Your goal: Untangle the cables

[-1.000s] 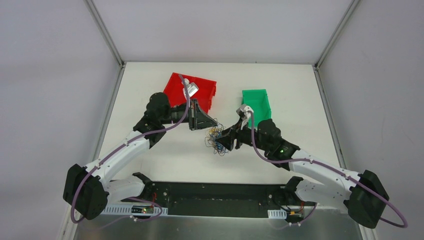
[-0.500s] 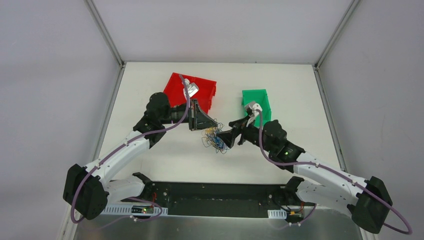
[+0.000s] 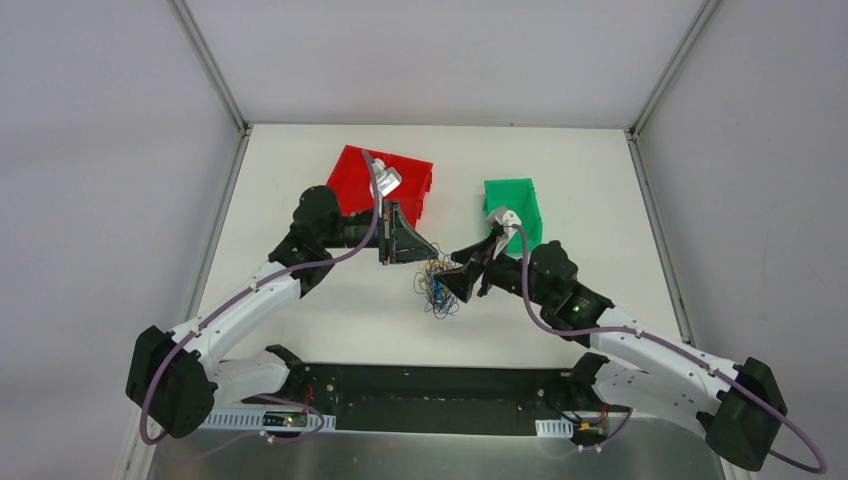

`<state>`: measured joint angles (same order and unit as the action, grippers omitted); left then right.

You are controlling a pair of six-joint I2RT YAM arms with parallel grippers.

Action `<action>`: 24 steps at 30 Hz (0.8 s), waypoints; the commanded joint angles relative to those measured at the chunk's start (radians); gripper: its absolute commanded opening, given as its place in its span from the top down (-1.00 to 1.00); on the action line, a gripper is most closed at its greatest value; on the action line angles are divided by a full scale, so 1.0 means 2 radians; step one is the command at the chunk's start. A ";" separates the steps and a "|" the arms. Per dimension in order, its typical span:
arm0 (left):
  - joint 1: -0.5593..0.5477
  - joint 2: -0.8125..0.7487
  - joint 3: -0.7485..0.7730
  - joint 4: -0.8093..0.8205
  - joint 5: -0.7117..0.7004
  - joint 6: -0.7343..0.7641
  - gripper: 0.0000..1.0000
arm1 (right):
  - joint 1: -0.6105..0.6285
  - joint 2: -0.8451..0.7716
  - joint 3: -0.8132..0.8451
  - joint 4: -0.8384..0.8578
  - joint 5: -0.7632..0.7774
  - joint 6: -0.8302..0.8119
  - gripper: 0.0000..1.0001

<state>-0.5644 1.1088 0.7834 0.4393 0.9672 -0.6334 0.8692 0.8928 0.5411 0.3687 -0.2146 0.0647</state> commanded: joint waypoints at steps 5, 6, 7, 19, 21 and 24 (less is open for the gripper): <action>-0.005 -0.019 0.011 0.043 0.005 0.003 1.00 | 0.002 -0.010 0.011 0.007 -0.040 -0.008 -0.13; -0.005 -0.023 0.008 0.041 -0.002 0.006 1.00 | 0.001 -0.010 0.011 0.007 -0.042 -0.008 -0.09; -0.005 -0.027 0.007 0.036 -0.009 0.010 1.00 | 0.001 -0.010 0.011 0.007 -0.044 -0.008 0.00; -0.005 -0.061 0.008 -0.055 -0.107 0.066 1.00 | 0.001 -0.016 0.010 0.006 -0.029 0.001 0.82; -0.005 -0.062 0.014 -0.086 -0.138 0.076 1.00 | 0.002 -0.017 0.009 0.006 -0.023 0.003 0.92; -0.001 -0.065 0.020 -0.131 -0.201 0.087 1.00 | 0.001 -0.022 0.007 0.006 -0.008 0.005 1.00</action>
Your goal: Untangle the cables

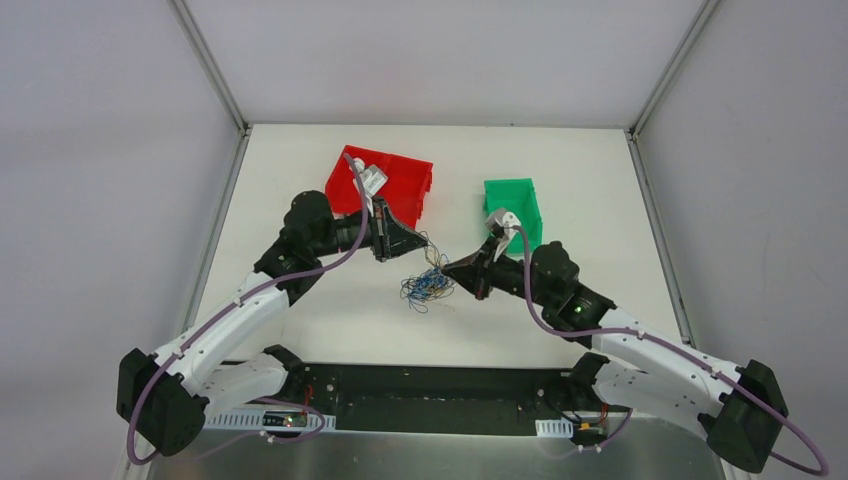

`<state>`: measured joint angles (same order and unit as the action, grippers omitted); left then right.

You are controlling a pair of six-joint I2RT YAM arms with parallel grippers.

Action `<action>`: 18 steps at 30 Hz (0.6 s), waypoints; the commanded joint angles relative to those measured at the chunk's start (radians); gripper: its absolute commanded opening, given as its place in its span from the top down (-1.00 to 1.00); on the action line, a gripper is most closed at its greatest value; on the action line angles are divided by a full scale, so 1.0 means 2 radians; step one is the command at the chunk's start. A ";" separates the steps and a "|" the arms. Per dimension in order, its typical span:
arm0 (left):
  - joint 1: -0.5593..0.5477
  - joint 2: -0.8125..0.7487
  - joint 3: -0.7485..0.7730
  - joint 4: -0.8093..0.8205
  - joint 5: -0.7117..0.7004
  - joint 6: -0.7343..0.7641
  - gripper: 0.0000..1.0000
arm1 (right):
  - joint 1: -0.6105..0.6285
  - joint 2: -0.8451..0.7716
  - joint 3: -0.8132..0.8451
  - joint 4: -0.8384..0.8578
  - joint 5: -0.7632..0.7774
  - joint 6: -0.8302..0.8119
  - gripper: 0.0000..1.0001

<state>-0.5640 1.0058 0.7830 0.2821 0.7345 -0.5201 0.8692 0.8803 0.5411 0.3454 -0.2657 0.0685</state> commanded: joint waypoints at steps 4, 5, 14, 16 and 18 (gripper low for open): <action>0.005 -0.027 0.018 -0.086 -0.163 0.035 1.00 | 0.001 -0.025 0.004 0.015 0.077 0.013 1.00; 0.006 -0.033 0.015 -0.096 -0.193 0.033 1.00 | 0.001 -0.028 0.003 0.012 0.107 0.018 1.00; 0.041 -0.086 -0.007 -0.244 -0.594 -0.032 1.00 | -0.020 -0.118 -0.038 -0.002 0.486 0.084 1.00; 0.049 -0.101 -0.024 -0.253 -0.659 -0.058 1.00 | -0.038 -0.147 -0.043 -0.031 0.567 0.111 1.00; 0.054 -0.119 -0.042 -0.255 -0.712 -0.075 1.00 | -0.062 -0.175 -0.040 -0.094 0.655 0.160 1.00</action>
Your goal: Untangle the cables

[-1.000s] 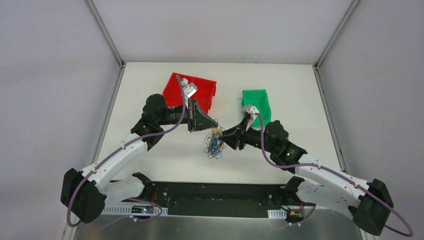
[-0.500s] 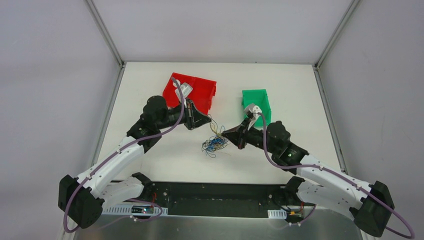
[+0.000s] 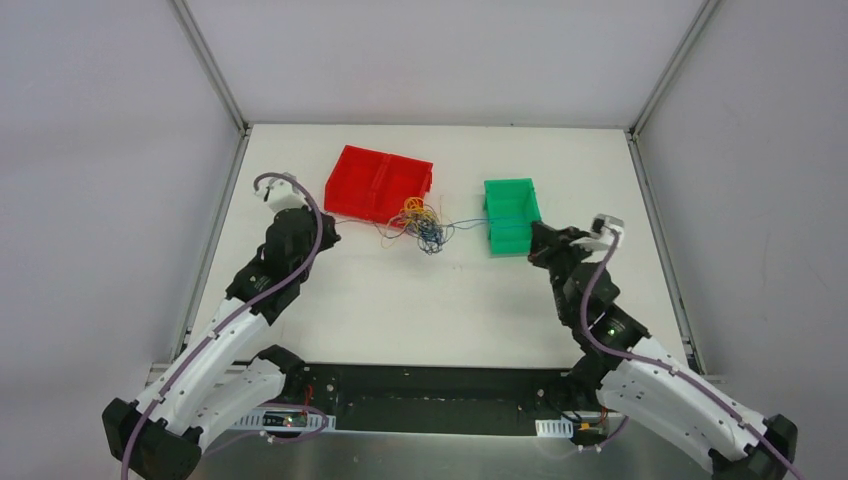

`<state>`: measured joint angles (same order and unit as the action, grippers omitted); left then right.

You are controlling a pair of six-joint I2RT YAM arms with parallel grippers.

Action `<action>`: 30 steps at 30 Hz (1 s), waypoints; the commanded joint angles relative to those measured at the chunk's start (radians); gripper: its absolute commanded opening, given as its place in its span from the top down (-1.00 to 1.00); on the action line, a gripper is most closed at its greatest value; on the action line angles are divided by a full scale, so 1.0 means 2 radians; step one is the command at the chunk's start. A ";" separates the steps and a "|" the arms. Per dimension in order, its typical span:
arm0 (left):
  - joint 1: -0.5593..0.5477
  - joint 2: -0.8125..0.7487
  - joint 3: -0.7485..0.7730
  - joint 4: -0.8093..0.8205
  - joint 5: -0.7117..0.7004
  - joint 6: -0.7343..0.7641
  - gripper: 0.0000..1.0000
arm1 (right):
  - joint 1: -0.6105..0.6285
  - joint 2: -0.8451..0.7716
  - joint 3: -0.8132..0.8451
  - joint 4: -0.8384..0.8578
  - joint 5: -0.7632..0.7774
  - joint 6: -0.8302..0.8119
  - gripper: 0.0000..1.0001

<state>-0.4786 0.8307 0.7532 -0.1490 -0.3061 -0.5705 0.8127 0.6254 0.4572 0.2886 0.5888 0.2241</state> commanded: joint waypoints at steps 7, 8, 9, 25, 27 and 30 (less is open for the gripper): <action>0.020 -0.092 -0.067 -0.047 -0.259 -0.092 1.00 | -0.087 -0.159 -0.010 -0.170 0.319 0.185 1.00; 0.020 -0.099 -0.069 -0.048 -0.261 -0.094 1.00 | -0.088 -0.166 -0.011 -0.172 0.321 0.185 1.00; 0.020 -0.104 -0.072 -0.050 -0.267 -0.098 1.00 | -0.088 -0.172 -0.011 -0.176 0.328 0.188 1.00; 0.020 -0.126 -0.075 0.098 0.070 0.005 1.00 | -0.088 -0.093 0.029 -0.118 -0.013 0.066 0.13; 0.019 -0.131 -0.077 0.109 0.093 0.012 1.00 | -0.087 -0.084 0.035 -0.121 -0.046 0.060 -0.21; 0.019 -0.137 -0.083 0.126 0.107 0.013 1.00 | -0.087 -0.059 0.053 -0.135 -0.084 0.049 -0.42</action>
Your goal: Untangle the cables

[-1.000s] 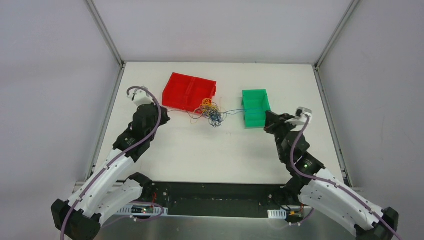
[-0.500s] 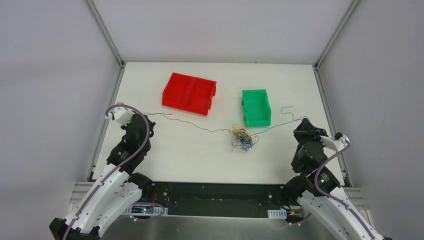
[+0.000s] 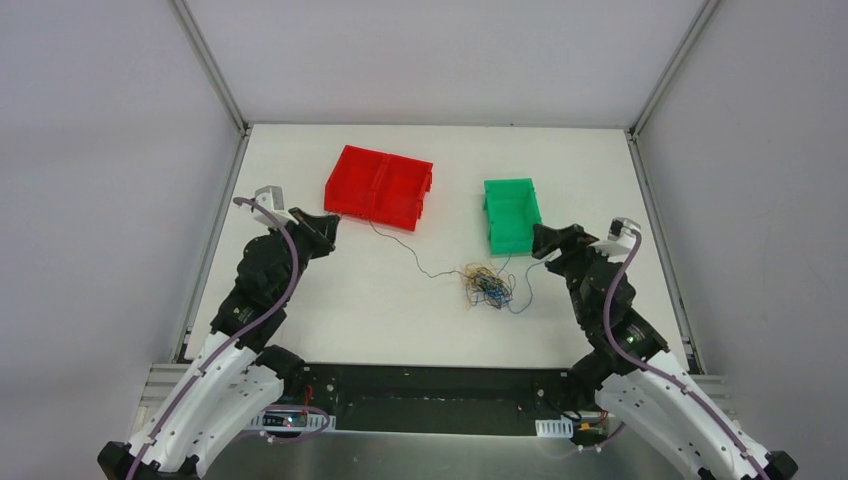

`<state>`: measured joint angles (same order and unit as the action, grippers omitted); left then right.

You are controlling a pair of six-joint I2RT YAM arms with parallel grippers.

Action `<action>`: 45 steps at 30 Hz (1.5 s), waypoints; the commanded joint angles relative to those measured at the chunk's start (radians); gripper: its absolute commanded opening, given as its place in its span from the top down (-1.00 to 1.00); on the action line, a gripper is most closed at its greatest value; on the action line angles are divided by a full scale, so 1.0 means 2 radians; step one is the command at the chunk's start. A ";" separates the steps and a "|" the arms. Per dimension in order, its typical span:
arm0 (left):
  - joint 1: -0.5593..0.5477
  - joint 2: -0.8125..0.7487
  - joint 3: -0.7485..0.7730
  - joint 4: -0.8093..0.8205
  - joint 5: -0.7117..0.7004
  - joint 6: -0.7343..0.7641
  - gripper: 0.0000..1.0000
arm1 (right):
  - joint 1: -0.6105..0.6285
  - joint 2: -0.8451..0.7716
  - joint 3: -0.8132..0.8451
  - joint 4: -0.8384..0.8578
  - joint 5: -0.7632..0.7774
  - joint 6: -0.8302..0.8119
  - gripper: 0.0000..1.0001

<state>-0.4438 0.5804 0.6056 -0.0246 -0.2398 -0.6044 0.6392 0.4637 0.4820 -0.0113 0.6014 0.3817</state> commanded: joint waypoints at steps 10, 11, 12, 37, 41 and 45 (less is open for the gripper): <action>0.002 -0.013 -0.015 0.085 0.102 0.034 1.00 | 0.120 0.225 0.085 0.098 -0.371 -0.180 -0.47; 0.002 -0.014 -0.016 0.085 0.100 0.033 1.00 | 0.144 0.240 0.087 0.102 -0.344 -0.200 -0.49; 0.002 -0.014 -0.016 0.085 0.097 0.033 1.00 | 0.150 0.256 0.094 0.096 -0.323 -0.212 -0.49; 0.002 -0.035 -0.025 0.050 0.002 0.008 1.00 | 0.161 0.412 0.150 0.069 -0.249 -0.268 -0.50; 0.002 -0.032 -0.024 0.050 0.003 0.008 1.00 | 0.165 0.439 0.155 0.088 -0.245 -0.280 -0.48; 0.002 -0.027 -0.024 0.051 0.005 0.007 1.00 | 0.176 0.461 0.166 0.094 -0.232 -0.283 -0.37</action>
<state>-0.4438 0.5217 0.5579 0.0265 -0.2440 -0.5816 0.9672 1.3640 0.7536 0.1032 0.1173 -0.1497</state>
